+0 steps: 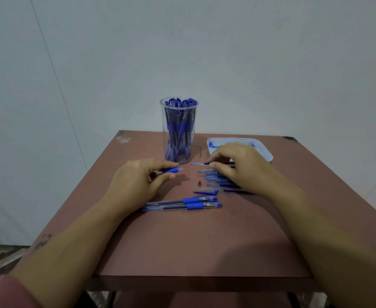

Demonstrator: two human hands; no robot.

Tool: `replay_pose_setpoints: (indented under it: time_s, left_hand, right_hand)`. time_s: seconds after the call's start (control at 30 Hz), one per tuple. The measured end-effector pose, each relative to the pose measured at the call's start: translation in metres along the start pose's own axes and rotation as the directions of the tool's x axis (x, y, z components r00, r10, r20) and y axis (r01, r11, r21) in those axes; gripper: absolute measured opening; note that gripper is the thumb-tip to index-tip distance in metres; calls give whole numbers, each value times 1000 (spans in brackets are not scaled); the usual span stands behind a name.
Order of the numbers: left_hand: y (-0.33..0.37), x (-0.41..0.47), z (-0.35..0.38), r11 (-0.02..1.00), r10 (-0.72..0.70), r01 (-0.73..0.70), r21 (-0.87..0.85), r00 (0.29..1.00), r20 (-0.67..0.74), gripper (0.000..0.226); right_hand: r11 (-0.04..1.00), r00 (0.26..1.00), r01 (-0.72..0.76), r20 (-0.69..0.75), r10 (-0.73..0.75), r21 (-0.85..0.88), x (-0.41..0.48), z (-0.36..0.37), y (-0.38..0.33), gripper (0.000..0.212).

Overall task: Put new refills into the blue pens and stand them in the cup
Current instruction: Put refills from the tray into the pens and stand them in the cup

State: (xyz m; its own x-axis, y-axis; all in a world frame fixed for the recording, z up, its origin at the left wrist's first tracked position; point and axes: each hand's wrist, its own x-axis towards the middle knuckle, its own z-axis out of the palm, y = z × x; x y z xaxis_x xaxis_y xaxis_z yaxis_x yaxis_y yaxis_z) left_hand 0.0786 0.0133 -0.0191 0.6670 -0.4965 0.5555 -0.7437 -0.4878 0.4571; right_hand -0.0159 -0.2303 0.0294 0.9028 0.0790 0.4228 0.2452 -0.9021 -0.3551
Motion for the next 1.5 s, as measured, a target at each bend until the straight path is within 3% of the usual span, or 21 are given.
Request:
replay_pose_setpoints:
  time_s: [0.17,0.7,0.9,1.07,1.13,1.33,1.5]
  left_hand:
    - [0,0,0,1000,1,-1,-14,1000,6,23]
    - [-2,-1,-1,1000,5,-5,11,1000,-2,22]
    - [1,-3,-4,997,72,-73,14,994,82,22]
    - [3,-3,-4,995,98,-99,11,992,82,24]
    - [3,-2,-4,995,100,-100,0,993,63,23]
    - [2,-3,-3,993,109,-110,31,992,58,24]
    - [1,-2,-2,993,112,-113,18,992,60,25]
  right_hand:
    - [996,1000,5,-21,-3,91,-6,13,0,8]
    - [997,1000,27,2,-27,66,-9,19,-18,6]
    - [993,998,57,32,-60,101,-8,19,-15,7]
    - [989,987,147,71,-146,-7,-5,25,-16,29]
    - [993,992,117,54,-116,-26,-6,23,-13,36]
    - [996,996,88,26,-89,15,-7,21,-12,8]
    - [995,996,91,18,-92,40,-7,18,-14,24]
